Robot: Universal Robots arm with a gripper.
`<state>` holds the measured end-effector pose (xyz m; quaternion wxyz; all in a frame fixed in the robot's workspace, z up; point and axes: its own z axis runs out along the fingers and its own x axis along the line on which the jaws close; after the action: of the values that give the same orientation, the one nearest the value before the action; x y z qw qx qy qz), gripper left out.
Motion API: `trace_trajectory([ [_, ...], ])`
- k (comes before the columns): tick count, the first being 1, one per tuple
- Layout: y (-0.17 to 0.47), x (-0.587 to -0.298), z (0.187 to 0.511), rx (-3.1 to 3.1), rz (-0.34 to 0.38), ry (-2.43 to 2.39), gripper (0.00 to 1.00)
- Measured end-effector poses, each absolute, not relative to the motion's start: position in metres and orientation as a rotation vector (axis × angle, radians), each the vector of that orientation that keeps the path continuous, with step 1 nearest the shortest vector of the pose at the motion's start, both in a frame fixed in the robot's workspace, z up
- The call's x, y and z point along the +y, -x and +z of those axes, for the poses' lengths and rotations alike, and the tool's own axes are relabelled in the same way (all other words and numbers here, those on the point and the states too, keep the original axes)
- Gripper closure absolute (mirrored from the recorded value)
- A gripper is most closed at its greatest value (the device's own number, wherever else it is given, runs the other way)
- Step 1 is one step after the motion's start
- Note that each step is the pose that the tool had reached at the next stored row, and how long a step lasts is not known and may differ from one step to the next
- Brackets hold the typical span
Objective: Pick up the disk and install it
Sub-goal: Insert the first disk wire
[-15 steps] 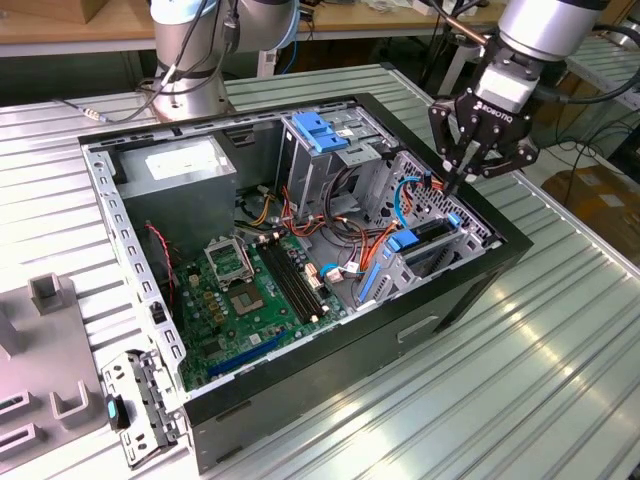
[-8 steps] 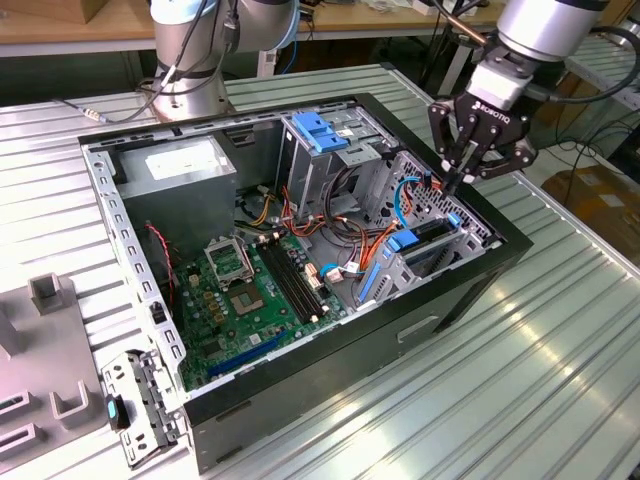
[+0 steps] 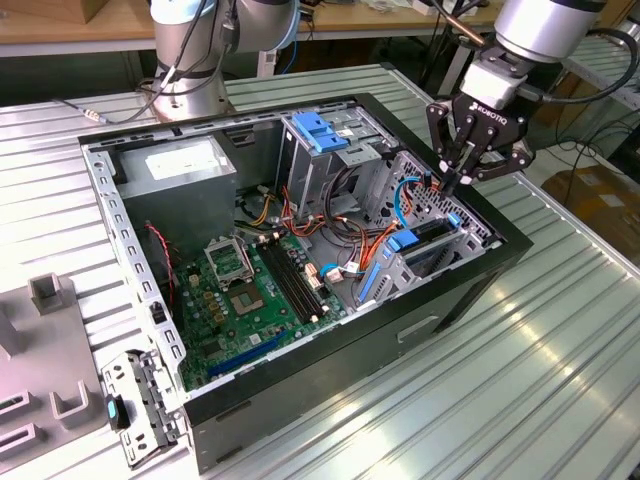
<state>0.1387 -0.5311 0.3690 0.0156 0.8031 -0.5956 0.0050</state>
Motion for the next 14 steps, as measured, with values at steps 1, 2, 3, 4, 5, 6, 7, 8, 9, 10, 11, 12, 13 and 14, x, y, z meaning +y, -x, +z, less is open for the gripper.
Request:
trace_trajectory([
  [1,-0.1383,-0.5312,0.3690,-1.853,0.016,-2.498,0.84],
  [2,-0.1377,-0.5314,0.3689,-1.853,0.016,-2.498,0.84],
  [3,-0.1376,-0.5318,0.3688,-1.853,0.016,-2.498,0.84],
  [4,-0.1376,-0.5324,0.3687,-1.853,0.016,-2.498,0.84],
  [5,-0.1375,-0.5333,0.3683,-1.858,0.016,-2.495,0.84],
  [6,-0.1374,-0.5337,0.3682,-1.867,0.016,-2.487,0.84],
  [7,-0.1375,-0.5341,0.3681,-1.873,0.016,-2.483,0.84],
  [8,-0.1374,-0.5347,0.3679,-1.878,0.015,-2.479,0.84],
  [9,-0.1368,-0.5356,0.3679,-1.879,0.015,-2.478,0.84],
  [10,-0.1363,-0.5360,0.3679,-1.879,0.015,-2.478,0.84],
  [11,-0.1357,-0.5362,0.3679,-1.879,0.015,-2.479,0.84],
  [12,-0.1352,-0.5362,0.3677,-1.879,0.015,-2.478,0.84],
  [13,-0.1350,-0.5363,0.3677,-1.879,0.016,-2.478,0.84],
  [14,-0.1350,-0.5363,0.3677,-1.887,0.016,-2.471,0.84],
])
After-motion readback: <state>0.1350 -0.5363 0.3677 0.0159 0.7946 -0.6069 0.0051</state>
